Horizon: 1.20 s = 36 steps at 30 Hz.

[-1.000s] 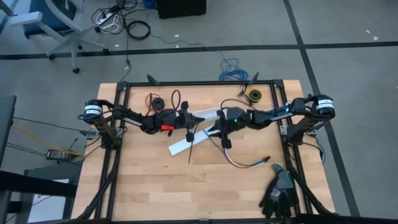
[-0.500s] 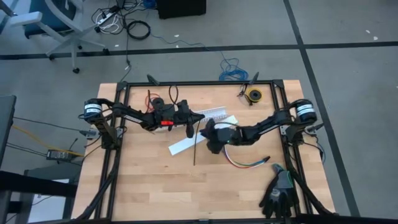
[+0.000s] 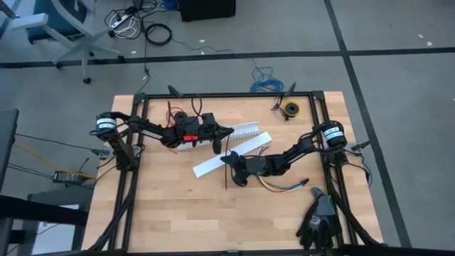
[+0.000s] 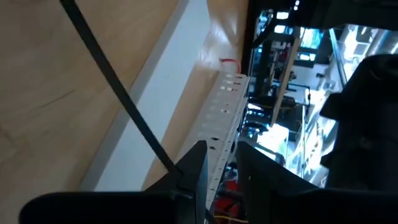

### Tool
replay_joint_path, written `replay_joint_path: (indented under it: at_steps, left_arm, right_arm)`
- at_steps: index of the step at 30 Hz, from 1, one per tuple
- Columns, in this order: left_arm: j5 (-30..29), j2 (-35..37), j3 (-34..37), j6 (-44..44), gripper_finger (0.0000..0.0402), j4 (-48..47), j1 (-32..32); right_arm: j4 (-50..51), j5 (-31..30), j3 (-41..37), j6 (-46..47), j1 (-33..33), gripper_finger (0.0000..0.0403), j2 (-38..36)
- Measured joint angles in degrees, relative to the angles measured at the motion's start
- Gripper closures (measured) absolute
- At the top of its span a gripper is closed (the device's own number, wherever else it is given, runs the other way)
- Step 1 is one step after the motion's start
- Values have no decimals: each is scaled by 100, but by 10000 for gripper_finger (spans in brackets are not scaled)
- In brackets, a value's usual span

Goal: Ziptie cables
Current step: Prepare the black zip tie

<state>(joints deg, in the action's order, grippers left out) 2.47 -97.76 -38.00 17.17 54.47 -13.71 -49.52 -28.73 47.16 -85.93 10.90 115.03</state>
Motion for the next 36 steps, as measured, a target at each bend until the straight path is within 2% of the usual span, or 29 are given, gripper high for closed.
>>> replay_joint_path:
  at_steps: [5,12,16,26,36]
  left_arm:
    - [34,0,0,112,398,-46,-124]
    - [277,0,0,414,398,-157,-314]
    - [345,-2,0,738,398,-124,-363]
    - [773,-2,-9,940,398,317,-437]
    - [962,-4,-9,1170,398,398,-721]
  right_arm:
    - [181,-627,4,-110,22,329,-6]
    - [671,-928,1,243,32,329,-91]
    - [1024,-902,13,672,-8,329,-116]
    - [982,-802,4,522,-22,329,-103]
    - [888,-1115,-11,634,51,324,-88]
